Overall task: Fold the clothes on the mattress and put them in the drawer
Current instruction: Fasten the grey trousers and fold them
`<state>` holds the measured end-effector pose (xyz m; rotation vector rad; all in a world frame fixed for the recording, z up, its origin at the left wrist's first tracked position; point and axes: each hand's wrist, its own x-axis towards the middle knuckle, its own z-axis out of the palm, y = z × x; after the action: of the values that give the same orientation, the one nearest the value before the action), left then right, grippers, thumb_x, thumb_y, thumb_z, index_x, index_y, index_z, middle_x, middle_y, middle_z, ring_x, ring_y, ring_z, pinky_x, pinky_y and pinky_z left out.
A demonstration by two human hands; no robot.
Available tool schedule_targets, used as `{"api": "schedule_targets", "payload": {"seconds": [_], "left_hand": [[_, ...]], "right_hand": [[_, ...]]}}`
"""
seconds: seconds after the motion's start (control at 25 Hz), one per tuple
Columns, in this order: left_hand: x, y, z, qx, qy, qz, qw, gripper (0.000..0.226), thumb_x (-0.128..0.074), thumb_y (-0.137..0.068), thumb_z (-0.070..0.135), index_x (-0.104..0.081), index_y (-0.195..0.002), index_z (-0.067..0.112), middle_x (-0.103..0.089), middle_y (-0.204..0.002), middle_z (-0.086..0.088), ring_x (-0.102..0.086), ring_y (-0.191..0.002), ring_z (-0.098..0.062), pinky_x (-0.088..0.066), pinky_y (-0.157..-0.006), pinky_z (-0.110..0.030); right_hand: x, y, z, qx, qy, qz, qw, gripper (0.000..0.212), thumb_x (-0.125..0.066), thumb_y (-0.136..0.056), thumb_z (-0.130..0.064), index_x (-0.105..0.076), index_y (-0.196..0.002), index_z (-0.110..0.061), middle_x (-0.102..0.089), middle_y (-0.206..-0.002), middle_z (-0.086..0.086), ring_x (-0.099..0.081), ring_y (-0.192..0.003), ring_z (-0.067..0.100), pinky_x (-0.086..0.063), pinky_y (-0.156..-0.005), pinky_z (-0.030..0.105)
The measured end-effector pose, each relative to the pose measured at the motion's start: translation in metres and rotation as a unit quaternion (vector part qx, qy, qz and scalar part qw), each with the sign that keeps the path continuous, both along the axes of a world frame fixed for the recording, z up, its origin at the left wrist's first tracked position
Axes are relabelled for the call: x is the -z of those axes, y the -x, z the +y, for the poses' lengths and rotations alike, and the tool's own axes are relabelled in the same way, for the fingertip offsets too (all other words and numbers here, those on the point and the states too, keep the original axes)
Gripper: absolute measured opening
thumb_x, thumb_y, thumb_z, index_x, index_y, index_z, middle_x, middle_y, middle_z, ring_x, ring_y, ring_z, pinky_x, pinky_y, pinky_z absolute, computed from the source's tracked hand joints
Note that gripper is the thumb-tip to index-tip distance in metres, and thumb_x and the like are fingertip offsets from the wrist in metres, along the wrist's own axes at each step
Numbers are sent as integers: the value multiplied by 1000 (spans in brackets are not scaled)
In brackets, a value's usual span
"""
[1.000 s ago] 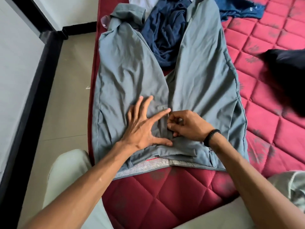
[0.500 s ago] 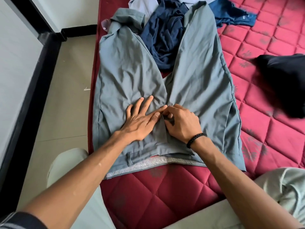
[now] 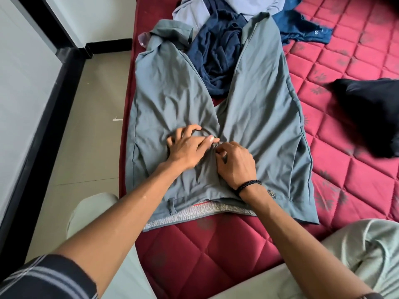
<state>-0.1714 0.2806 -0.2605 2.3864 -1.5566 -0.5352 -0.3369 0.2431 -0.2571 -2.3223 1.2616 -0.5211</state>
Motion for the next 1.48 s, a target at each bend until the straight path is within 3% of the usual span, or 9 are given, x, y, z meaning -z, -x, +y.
{"api": "schedule_targets", "payload": {"seconds": [0.16, 0.36, 0.52, 0.72, 0.88, 0.96, 1.08, 1.28, 1.48], "left_hand": [[-2, 3, -24, -73, 28, 33, 996, 28, -74, -71, 74, -73, -90, 53, -38, -120, 17, -34, -124, -19, -24, -104, -44], [12, 5, -23, -77, 74, 21, 994, 30, -76, -70, 70, -72, -91, 48, -34, -115, 16, -34, -124, -20, -22, -100, -45], [14, 6, -21, -66, 81, -9, 995, 38, -72, -67, 79, -69, -85, 45, -37, -118, 14, -33, -120, -20, -22, -96, -43], [7, 6, -16, -43, 86, 7, 995, 43, -65, -71, 83, -69, -90, 45, -39, -120, 14, -36, -120, -21, -21, -95, -41], [-6, 19, 37, 16, 126, 6, 992, 62, -55, -77, 87, -63, -123, 47, -41, -143, 3, -38, -132, -27, -31, -113, -48], [-7, 39, 77, 17, 210, -11, 978, 60, -66, -75, 82, -68, -114, 36, -52, -119, 5, -51, -114, -22, -44, -101, -41], [-7, 61, 87, -23, 200, 9, 980, 54, -75, -68, 76, -66, -90, 27, -46, -79, 16, -58, -84, -15, -51, -77, -35], [-20, 77, 72, -105, 94, -12, 990, 31, -71, -74, 52, -71, -84, 23, -73, -78, 4, -71, -80, -21, -56, -66, -35], [-20, 50, 73, -201, 50, 163, 965, 14, -80, -78, 36, -82, -88, 26, -78, -79, 11, -73, -81, -3, -54, -74, -19]], "right_hand": [[3, -3, 3, -4, 19, 64, 998, 21, -50, -101, -33, -61, -107, -17, -62, -108, 6, -65, -93, 42, -52, -69, 48], [-23, -5, -26, -202, 34, 223, 953, 16, -54, -100, -23, -63, -109, -12, -66, -113, 12, -66, -100, 40, -51, -76, 48], [-32, 16, -17, -311, -16, 168, 935, 10, -56, -89, -22, -64, -89, -17, -70, -93, 8, -66, -87, 36, -53, -71, 47], [-17, 33, -1, -205, -48, 74, 975, 10, -67, -84, -26, -63, -93, -28, -64, -90, -9, -65, -83, 23, -54, -71, 42], [-8, 36, 4, -147, -57, 49, 986, 17, -58, -86, -37, -65, -98, -28, -67, -94, -5, -66, -89, 28, -51, -72, 41], [-5, 35, -4, -143, -109, 31, 983, 20, -56, -87, -42, -64, -100, -29, -68, -93, -7, -65, -82, 22, -54, -75, 43], [-4, 31, -19, -154, -157, 10, 975, 4, -66, -93, -33, -63, -96, -30, -68, -88, -8, -57, -73, 13, -54, -78, 44], [-3, 28, -20, -143, -171, 34, 974, 9, -66, -94, -37, -60, -88, -34, -72, -85, -9, -68, -74, 14, -56, -81, 43], [0, 21, -14, -78, -151, 17, 985, 14, -64, -96, -40, -66, -97, -26, -74, -90, -1, -70, -94, 26, -53, -83, 42]]}}
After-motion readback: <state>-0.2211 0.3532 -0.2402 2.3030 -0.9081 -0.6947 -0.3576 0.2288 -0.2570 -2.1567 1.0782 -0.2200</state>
